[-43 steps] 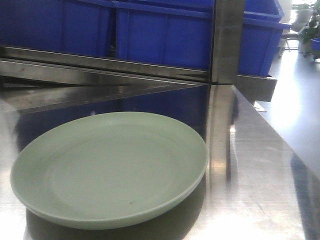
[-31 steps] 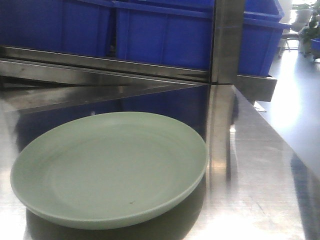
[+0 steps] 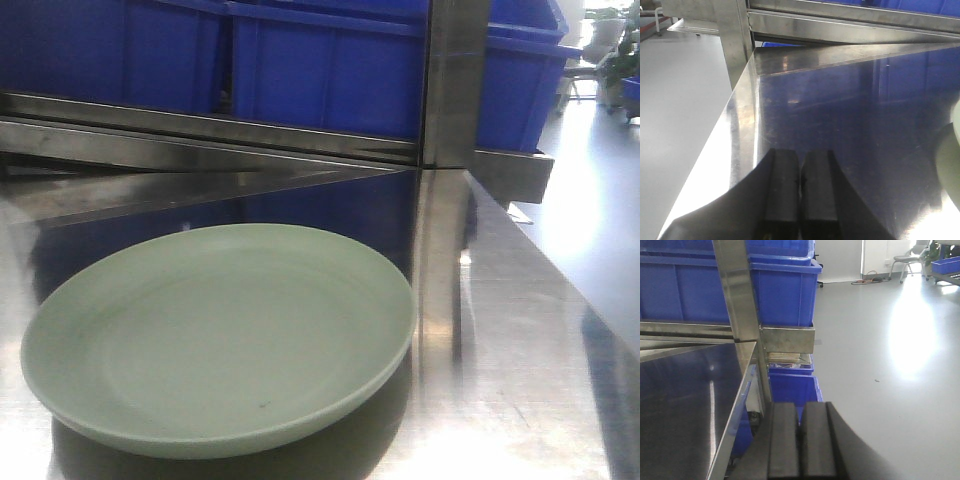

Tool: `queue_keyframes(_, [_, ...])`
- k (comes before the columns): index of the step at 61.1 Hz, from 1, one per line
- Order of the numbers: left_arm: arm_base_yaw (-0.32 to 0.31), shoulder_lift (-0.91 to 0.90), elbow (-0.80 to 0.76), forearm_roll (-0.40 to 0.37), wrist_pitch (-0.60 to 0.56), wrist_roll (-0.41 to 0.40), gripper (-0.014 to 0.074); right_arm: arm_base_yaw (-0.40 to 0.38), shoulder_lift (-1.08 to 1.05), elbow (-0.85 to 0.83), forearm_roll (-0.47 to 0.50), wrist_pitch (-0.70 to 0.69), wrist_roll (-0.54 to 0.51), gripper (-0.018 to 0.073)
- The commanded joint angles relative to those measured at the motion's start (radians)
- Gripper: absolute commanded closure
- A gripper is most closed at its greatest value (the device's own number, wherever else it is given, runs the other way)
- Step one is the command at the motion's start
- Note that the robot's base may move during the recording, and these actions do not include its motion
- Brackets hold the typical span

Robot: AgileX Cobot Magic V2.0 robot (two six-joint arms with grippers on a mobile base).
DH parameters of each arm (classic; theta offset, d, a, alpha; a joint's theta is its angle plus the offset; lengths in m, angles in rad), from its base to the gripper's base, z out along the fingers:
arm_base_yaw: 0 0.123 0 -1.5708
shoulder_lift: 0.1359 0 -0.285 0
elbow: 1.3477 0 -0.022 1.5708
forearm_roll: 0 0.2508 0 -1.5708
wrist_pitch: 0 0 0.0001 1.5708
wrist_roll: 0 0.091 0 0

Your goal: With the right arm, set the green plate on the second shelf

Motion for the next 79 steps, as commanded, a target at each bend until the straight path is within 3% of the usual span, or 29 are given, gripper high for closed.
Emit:
queue_keyframes(1, [-0.002, -0.021, 0.040, -0.001, -0.080, 0.000, 0.0472, 0.001, -0.018, -0.008, -0.010, -0.084, -0.006, 0.0508])
queue_keyframes(40, [-0.002, -0.021, 0.040, -0.001, -0.080, 0.000, 0.0472, 0.005, 0.019, -0.012, 0.001, -0.136, 0.023, 0.0508])
queue_keyframes(54, [-0.002, -0.021, 0.040, -0.001, -0.080, 0.000, 0.0472, 0.014, 0.318, -0.116, 0.001, -0.135, 0.037, 0.0508])
queue_keyframes(65, [-0.002, -0.021, 0.040, -0.001, -0.080, 0.000, 0.0472, 0.020, 0.575, -0.302, 0.027, -0.122, 0.075, 0.0508])
queue_keyframes(79, [-0.002, -0.021, 0.040, -0.001, -0.080, 0.000, 0.0472, 0.050, 0.827, -0.586, 0.173, 0.133, 0.137, 0.0505])
